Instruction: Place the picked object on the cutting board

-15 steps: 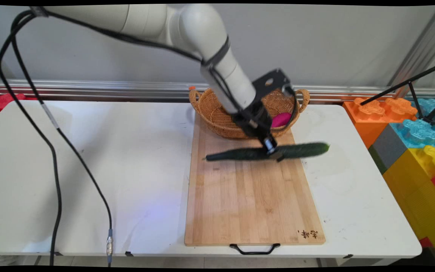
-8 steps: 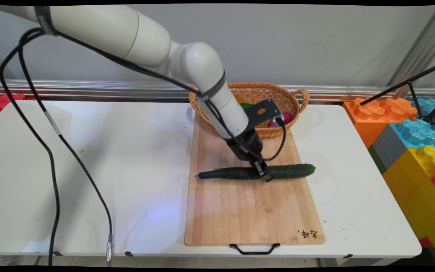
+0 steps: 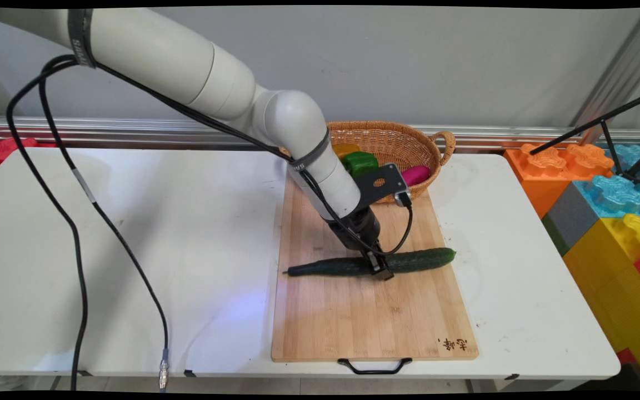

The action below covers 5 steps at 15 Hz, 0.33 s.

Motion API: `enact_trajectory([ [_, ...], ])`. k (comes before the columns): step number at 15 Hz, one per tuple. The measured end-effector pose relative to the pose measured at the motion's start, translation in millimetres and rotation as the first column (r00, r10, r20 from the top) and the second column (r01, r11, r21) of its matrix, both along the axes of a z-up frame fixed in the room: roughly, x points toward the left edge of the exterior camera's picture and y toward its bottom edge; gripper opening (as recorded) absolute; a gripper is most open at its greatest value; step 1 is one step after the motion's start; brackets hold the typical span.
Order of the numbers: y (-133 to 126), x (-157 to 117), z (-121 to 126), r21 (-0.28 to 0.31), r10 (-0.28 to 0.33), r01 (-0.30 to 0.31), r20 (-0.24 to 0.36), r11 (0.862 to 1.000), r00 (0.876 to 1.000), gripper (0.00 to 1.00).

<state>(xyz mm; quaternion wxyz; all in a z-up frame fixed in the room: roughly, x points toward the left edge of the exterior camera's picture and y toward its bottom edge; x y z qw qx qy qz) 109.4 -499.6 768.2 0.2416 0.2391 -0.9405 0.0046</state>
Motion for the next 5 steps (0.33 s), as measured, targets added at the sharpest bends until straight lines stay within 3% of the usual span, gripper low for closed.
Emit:
enact_trajectory([
  [5,-8.9,-4.4,1.9,-0.011,0.027,-0.027,-0.011,1.000,1.000,1.00],
])
